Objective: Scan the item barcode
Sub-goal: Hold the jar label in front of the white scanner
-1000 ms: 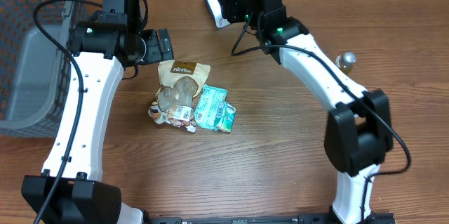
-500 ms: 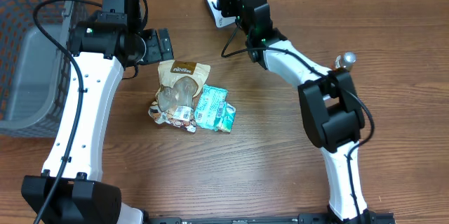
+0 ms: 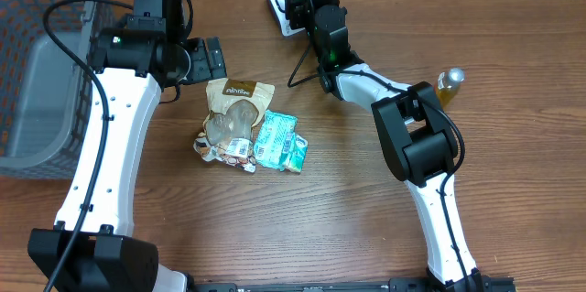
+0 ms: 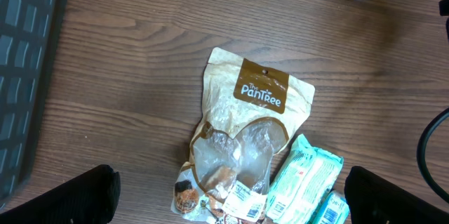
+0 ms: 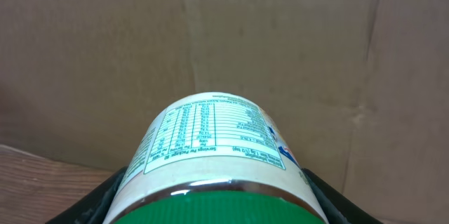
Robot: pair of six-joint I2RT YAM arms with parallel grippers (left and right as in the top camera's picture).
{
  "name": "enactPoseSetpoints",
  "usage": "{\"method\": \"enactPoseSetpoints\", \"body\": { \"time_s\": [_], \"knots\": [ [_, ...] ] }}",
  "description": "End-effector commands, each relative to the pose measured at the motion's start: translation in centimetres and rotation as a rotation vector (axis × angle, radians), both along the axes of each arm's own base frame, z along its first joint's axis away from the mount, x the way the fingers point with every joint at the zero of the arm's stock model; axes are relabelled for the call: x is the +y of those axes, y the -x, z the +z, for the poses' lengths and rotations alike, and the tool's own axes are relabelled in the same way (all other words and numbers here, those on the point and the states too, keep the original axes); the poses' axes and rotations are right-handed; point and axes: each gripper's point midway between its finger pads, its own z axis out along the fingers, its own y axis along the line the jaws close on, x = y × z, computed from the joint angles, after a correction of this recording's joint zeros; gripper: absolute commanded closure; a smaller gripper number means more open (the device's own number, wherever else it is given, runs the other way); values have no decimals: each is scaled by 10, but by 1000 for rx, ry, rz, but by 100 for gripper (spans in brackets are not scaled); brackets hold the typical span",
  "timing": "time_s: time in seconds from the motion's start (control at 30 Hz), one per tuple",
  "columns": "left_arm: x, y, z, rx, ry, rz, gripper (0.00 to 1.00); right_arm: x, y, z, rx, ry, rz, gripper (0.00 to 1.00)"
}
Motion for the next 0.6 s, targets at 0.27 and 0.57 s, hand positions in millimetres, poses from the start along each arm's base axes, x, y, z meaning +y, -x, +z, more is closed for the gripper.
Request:
{"method": "enactPoseSetpoints", "body": {
  "time_s": [0.27,0.57],
  "knots": [
    [-2,-2,3,-9,10,1,0,8,-20,32,-97,9,16,96],
    [-2,-2,3,-9,10,1,0,7,-21,23,-49,-3,15,96]
  ]
}}
